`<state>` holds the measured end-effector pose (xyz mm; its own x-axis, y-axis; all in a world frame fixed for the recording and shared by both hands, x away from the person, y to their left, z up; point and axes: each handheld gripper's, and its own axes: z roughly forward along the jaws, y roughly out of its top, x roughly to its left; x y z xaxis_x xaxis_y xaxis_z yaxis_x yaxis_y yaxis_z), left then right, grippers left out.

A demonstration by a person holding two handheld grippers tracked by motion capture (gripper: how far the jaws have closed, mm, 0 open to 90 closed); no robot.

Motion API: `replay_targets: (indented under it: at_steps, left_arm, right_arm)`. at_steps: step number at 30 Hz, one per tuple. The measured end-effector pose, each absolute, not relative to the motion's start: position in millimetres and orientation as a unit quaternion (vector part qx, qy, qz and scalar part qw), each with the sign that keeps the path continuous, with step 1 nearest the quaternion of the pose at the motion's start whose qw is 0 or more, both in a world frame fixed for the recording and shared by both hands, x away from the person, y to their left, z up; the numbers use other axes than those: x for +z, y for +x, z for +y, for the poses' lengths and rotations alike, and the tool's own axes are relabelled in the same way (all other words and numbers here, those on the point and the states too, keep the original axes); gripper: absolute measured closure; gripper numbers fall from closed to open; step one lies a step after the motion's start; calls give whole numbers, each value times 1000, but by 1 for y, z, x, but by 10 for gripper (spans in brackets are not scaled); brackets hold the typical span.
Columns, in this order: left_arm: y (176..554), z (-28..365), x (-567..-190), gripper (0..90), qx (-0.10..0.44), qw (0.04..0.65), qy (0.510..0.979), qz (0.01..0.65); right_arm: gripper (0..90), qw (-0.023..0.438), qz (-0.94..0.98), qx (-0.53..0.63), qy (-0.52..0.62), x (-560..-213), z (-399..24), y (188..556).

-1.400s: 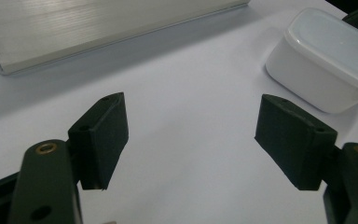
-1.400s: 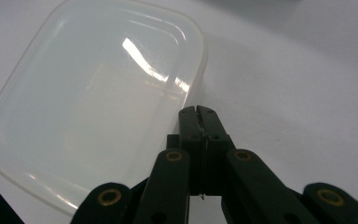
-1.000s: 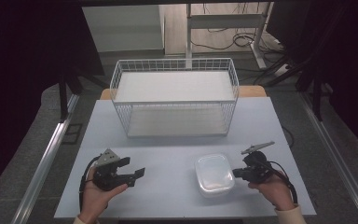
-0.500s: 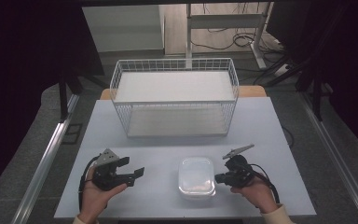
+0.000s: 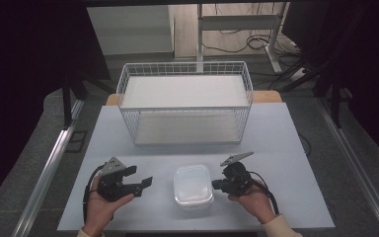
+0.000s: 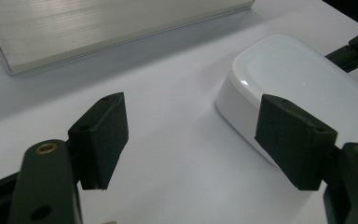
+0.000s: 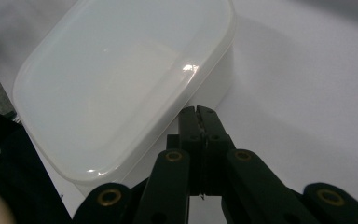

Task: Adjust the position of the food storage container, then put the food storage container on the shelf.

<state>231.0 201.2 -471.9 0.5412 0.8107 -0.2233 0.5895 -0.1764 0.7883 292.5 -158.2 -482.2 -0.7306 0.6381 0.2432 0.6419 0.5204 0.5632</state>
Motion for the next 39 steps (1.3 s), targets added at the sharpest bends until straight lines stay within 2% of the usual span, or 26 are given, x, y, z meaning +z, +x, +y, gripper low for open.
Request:
replay_targets:
  at_steps: [7,11,12,15,16,17,18,19,20,21,22,27,39]
  left_arm:
    - [231,202,-472,250,125,445,756,464]
    - [231,205,-471,250,127,447,753,466]
    - [231,206,-470,250,129,447,752,466]
    - [231,207,-470,251,129,448,749,470]
    - [231,208,-470,251,131,447,749,472]
    - [231,208,-470,252,131,447,749,472]
    - [232,208,-470,252,130,446,749,473]
    - [232,208,-470,251,130,446,748,473]
    - [232,208,-470,251,130,445,748,474]
    - [232,208,-470,252,130,445,748,474]
    - [232,209,-470,252,129,446,746,477]
    - [232,211,-469,251,129,446,743,481]
    - [230,208,-468,252,123,449,742,482]
  right_arm:
    - [897,4,-875,-325,-358,-485,-157,291]
    - [896,-24,-868,-339,-362,-476,-168,287]
    - [884,-47,-859,-359,-363,-471,-176,285]
    - [830,-58,-847,-380,-367,-468,-183,284]
    - [696,-80,-833,-401,-373,-465,-190,283]
    - [696,-80,-833,-401,-373,-465,-190,283]
    - [622,-87,-828,-410,-373,-465,-192,283]
    - [426,-93,-814,-433,-376,-463,-196,284]
    - [375,-89,-812,-438,-376,-463,-197,284]
    - [375,-89,-812,-438,-376,-463,-197,284]
    - [299,-86,-809,-448,-371,-463,-199,284]
    - [230,-102,-809,-451,-363,-462,-198,280]
    - [261,-75,-802,-457,-377,-460,-195,281]
